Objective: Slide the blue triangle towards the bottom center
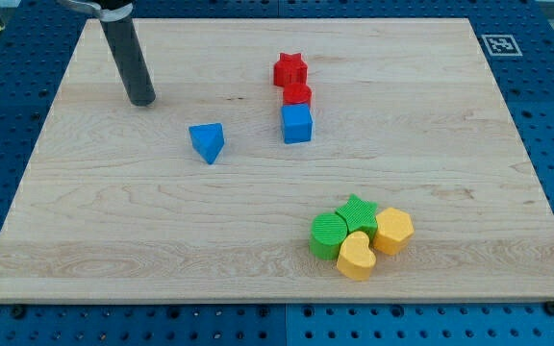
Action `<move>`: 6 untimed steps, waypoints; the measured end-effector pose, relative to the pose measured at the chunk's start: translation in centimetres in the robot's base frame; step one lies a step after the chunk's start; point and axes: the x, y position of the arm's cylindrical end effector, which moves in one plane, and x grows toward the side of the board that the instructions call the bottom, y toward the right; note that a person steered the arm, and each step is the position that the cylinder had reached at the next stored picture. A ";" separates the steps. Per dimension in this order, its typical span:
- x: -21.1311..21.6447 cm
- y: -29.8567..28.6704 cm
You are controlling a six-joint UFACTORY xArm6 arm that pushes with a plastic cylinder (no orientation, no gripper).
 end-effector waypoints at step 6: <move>10.8 16.1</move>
